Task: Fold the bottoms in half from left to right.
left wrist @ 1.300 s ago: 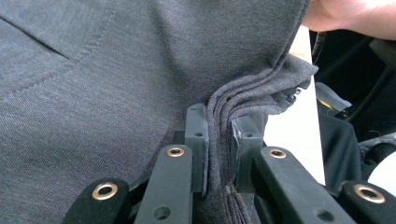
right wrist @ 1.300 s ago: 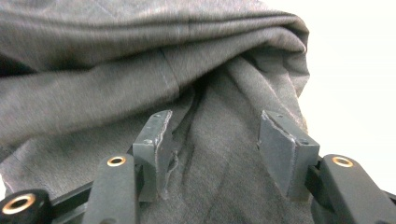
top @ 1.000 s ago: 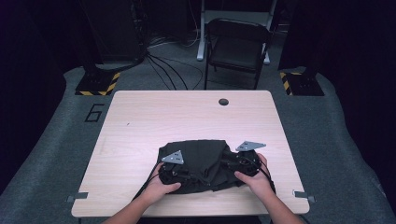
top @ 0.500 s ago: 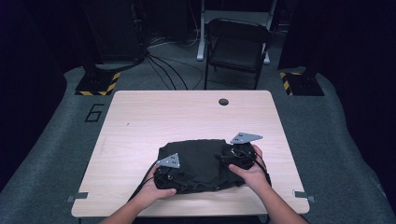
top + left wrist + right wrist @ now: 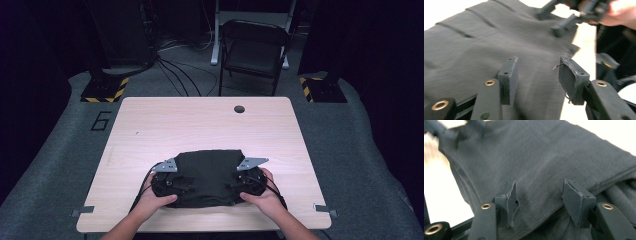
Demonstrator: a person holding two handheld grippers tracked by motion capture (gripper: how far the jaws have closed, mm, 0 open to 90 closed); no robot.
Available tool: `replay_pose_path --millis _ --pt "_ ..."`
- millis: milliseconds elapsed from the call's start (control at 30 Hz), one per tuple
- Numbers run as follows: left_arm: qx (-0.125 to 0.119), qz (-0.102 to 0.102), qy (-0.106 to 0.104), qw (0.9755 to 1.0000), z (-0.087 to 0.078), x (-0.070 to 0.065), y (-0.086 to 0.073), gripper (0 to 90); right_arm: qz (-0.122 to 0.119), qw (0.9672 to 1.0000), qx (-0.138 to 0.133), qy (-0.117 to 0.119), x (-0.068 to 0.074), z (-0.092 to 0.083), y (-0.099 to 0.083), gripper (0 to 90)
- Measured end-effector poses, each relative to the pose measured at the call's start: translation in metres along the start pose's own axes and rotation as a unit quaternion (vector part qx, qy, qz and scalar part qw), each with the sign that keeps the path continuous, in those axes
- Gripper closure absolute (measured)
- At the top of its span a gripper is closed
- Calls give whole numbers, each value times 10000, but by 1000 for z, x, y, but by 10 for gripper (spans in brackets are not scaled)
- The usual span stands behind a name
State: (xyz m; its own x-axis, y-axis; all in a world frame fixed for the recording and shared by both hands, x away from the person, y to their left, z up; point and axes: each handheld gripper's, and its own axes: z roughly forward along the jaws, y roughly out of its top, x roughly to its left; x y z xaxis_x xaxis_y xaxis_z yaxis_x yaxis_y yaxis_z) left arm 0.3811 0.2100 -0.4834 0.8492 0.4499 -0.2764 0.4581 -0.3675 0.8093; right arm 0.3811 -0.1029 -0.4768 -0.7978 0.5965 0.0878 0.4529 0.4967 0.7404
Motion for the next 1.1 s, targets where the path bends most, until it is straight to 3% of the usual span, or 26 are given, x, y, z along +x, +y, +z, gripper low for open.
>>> replay_pose_path --millis 100,167,467,600,733,900,933,1000,1100 --pt "3 -150 301 9994 -1 9 -5 452 2 9999 97 -24 0 2 -7 445" --pt "10 -213 391 9990 -1 12 -8 444 -28 9999 154 -43 -1 5 -10 442" --pt "249 -32 548 9982 3 14 -18 428 56 9994 344 80 -6 13 -23 444" --pt "338 -85 521 9980 4 13 -23 430 -4 9992 385 100 -8 14 -25 445" --pt "409 134 680 9968 4 8 -26 432 -54 9993 350 86 -7 15 -27 447" --pt "527 233 735 9956 -7 2 -24 427 -84 9994 339 33 -6 15 -27 447" --pt "458 349 797 9952 -11 0 -25 425 -89 9994 332 28 -6 15 -27 447" --pt "467 375 840 9947 -17 0 -26 426 -63 9995 322 35 -6 14 -28 447" --pt "610 250 793 9947 -27 4 -31 449 -42 9995 307 20 -6 14 -28 447"
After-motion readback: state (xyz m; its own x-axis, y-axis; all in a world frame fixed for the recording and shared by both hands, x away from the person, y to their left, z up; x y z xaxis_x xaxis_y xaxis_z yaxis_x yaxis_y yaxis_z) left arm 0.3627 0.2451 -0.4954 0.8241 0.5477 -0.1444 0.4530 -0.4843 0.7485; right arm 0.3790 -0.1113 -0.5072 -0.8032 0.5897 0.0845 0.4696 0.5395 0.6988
